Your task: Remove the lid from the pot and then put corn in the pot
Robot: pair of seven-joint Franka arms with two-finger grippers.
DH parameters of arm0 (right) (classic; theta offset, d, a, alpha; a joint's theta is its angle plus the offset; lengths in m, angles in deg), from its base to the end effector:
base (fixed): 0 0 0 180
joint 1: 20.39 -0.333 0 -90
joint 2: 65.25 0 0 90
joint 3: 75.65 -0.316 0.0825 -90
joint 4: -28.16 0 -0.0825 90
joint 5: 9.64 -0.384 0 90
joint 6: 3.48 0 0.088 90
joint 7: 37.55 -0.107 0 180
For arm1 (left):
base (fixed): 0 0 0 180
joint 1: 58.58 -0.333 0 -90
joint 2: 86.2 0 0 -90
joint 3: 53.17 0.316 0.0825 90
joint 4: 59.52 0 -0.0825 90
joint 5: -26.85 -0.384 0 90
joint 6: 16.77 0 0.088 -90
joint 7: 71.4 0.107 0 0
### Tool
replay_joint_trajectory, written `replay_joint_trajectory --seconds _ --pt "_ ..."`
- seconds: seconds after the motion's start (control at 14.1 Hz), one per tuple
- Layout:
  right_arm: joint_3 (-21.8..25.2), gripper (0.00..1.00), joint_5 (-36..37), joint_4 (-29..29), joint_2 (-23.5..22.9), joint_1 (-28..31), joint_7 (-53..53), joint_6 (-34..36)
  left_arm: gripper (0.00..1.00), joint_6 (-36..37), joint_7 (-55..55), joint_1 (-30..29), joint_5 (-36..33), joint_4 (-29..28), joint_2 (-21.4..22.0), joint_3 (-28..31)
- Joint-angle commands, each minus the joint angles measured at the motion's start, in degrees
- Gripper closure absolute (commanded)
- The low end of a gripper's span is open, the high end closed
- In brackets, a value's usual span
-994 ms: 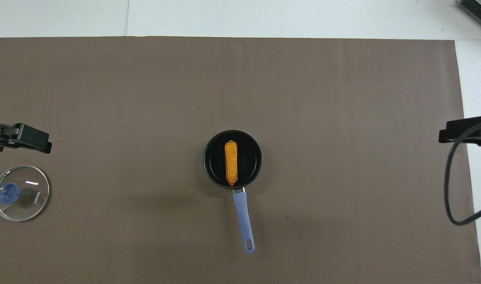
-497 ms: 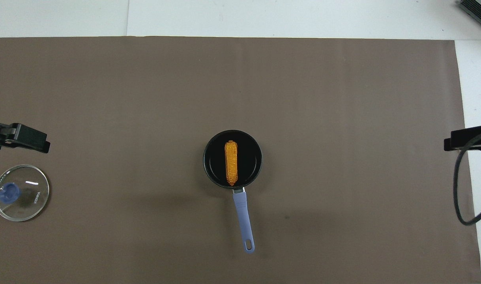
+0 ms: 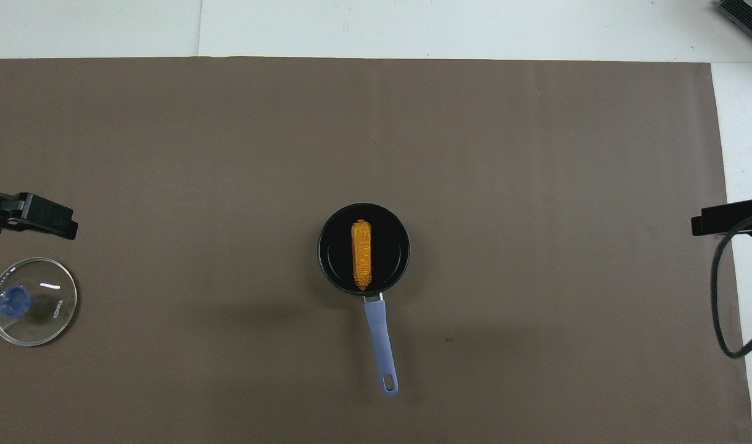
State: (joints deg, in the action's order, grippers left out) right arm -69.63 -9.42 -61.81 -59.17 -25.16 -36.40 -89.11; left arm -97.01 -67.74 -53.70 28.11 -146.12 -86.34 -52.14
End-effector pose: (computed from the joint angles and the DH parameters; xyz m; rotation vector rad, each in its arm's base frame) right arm 0.5128 -0.0151 0.6743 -3.1346 0.0026 -0.0469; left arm 0.5359 -0.0387 0.6368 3.1080 -0.2079 -0.1769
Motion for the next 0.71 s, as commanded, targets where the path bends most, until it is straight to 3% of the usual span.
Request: replay_joint_trajectory --seconds 0.0,0.64 --pt "-0.31 0.0 0.04 -1.17 0.86 1.25 3.42 -0.95 0.0 0.78 0.83 -0.39 0.67 0.56 -0.03 0.11" --pt "-0.31 0.0 0.04 -1.34 1.03 1.69 3.24 -0.25 0.0 0.78 0.91 -0.39 0.76 -0.06 0.14 0.11"
